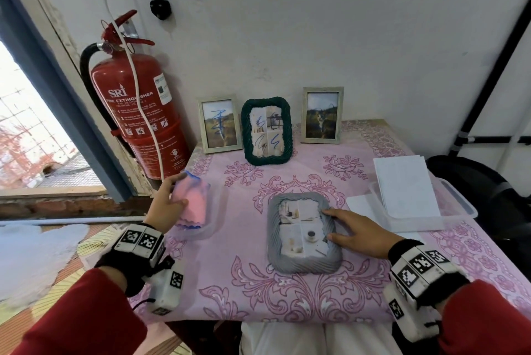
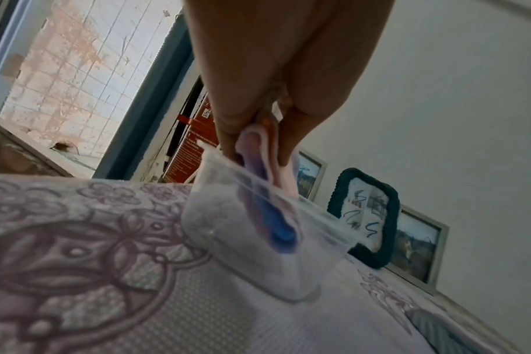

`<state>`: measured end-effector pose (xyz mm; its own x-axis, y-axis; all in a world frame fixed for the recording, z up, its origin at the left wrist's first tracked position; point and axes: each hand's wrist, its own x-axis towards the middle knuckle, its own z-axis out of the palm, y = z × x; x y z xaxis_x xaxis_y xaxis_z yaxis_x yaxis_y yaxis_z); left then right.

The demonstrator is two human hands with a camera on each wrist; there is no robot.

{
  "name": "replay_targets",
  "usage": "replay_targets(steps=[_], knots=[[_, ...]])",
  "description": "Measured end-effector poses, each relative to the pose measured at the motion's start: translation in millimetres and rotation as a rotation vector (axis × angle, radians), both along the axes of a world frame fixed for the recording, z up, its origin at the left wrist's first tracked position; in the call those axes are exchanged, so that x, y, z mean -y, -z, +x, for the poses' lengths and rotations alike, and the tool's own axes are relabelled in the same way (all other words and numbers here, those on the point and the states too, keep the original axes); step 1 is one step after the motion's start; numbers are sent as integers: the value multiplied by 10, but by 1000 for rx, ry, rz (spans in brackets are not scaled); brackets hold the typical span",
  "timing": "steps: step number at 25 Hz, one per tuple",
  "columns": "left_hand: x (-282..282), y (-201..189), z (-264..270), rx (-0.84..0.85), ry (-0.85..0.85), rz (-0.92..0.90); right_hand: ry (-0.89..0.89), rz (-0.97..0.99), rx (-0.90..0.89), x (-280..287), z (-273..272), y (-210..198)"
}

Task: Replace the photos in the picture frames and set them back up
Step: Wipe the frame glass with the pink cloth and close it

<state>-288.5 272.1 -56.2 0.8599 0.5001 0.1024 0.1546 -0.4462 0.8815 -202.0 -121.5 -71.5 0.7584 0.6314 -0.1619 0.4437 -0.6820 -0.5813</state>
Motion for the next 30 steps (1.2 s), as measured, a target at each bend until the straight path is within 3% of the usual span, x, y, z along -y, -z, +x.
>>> replay_targets(steps=[7,10,13,15,17,20,25,30], knots=[[102,55,44,-122,24,-61,3,19,0,5,1,7],[112,19,74,-304,29,255,-2,17,-1,14,6,7],[141,19,86,-286,32,590,-4,17,-1,15,8,7],[161,39,94,-301,104,606,-3,17,1,13,10,8],[173,84,89,-456,191,558,-4,16,1,12,10,9],[200,115,101,-653,283,629,-6,12,1,17,15,12],[379,-73,118,-538,213,591,-6,7,4,12,20,15],[900,-319,137,16,87,615,1,16,-5,18,29,23]])
